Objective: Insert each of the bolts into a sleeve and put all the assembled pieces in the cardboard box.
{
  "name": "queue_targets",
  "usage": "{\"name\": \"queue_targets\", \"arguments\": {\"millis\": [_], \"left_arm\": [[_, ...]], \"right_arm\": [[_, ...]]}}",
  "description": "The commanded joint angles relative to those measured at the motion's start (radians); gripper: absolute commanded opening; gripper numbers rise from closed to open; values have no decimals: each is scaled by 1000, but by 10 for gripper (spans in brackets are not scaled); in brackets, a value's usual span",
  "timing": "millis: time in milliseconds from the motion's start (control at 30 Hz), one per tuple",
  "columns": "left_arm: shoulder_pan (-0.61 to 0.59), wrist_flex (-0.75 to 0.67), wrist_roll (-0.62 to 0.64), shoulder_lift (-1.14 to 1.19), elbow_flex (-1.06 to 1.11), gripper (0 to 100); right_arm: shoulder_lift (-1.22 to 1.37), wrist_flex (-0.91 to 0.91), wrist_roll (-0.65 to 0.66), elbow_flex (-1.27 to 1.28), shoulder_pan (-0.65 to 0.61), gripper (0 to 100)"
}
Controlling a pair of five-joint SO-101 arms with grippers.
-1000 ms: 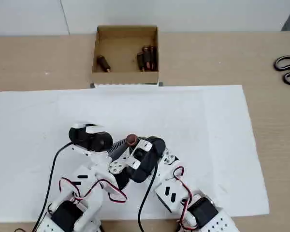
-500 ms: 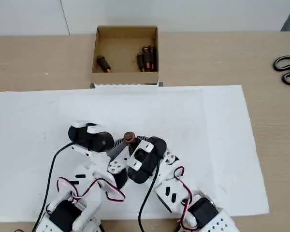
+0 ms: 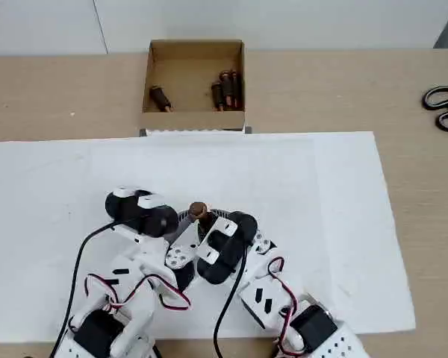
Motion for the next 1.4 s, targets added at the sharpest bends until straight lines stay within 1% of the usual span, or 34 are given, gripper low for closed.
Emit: {"name": "queue_targets", "arguments": {"millis": [0,133,267,533,733,800,967,1033,1200,1367], "left_arm": [[-2,2,-32,-9,-5,290],[-2,3,-32,-9,22,290],[-5,3,-63,-9,64,290],[-83,2,-120,-9,130,290],[-72,2,-115,-9,142,289],[-55,3,-114,-9,150,266],[-12,-3,-112,-11,168,123],[2,-8,-112,-11,163,88],[3,-60,-87,-11,163,83],[2,-58,-84,-11,163,83]], "right_arm": [[-12,-25,8,12,-5,2],[-12,-25,8,12,-5,2],[-12,-25,8,12,-5,2],[-12,-25,8,12,-5,2],[-12,-35,12,12,-7,2],[-13,-36,12,9,-7,2],[-13,-125,11,-21,-7,2],[-13,-133,12,-23,-7,2],[-13,-140,12,-23,-7,2],[-13,-140,12,-23,-7,2]]}}
